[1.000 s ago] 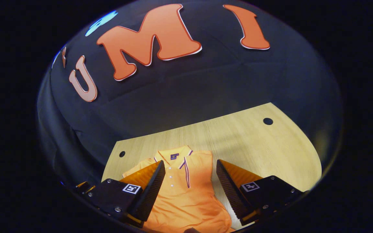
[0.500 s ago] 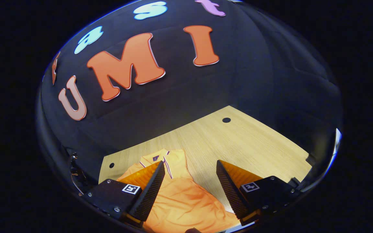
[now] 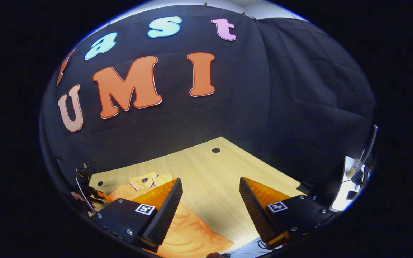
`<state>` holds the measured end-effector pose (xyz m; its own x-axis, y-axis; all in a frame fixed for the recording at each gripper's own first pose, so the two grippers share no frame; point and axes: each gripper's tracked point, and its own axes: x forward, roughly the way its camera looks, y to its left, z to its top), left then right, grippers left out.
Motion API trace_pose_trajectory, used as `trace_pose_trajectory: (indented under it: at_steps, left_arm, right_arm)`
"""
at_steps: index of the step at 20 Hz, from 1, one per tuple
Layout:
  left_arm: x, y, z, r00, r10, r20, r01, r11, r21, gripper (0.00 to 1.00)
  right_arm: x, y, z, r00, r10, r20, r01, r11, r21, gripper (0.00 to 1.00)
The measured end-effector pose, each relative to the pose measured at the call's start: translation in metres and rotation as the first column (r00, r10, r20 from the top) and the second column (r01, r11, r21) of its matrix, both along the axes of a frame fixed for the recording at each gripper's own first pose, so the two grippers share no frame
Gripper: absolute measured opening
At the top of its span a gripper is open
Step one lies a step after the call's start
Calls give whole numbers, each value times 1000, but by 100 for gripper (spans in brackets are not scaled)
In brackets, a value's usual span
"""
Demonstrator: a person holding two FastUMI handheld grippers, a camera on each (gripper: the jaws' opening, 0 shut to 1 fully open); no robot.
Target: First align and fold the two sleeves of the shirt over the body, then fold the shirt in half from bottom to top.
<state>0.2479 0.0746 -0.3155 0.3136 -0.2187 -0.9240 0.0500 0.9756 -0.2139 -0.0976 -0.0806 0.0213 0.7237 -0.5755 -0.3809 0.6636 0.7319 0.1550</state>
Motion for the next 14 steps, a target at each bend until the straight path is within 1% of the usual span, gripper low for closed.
trace_pose_trajectory:
  at_steps: [1, 3, 4, 6, 9, 10, 11, 12, 14]
  left_arm:
    - [-1, 0, -7, 999, 15, -46, -15, 1000, 9, 96]
    - [4, -2, -17, 993, 38, -109, -37, 999, 12, 98]
    - [4, -2, -18, 990, 40, -133, -38, 999, 24, 96]
    - [10, 3, -25, 988, 47, -145, -36, 996, 82, 96]
    - [8, 5, -27, 988, 17, -151, 6, 989, 150, 93]
    - [15, 1, -21, 990, -11, -139, 32, 989, 146, 80]
    - [9, -4, -23, 988, -66, -136, 85, 986, 140, 75]
    - [9, -11, -21, 983, -138, -124, 152, 982, 109, 55]
    - [10, -20, -21, 975, -200, -93, 209, 972, 103, 6]
  right_arm:
    - [-7, 2, -3, 1000, -9, -6, 9, 1000, 13, 98]
    - [-17, -1, -12, 1000, -28, -13, 29, 999, 43, 99]
    - [-23, -4, -15, 999, -41, -15, 42, 998, 55, 99]
    - [-33, -11, -15, 998, -70, -10, 70, 996, 61, 99]
    - [-43, -16, -16, 995, -96, -11, 97, 993, 64, 99]
    - [-46, -17, -17, 995, -100, -13, 101, 993, 67, 99]
    - [-47, -17, -20, 995, -103, -15, 104, 992, 72, 99]
    - [-48, -16, -23, 994, -104, -15, 105, 991, 80, 99]
    - [-48, -14, -30, 994, -103, -20, 104, 989, 101, 98]
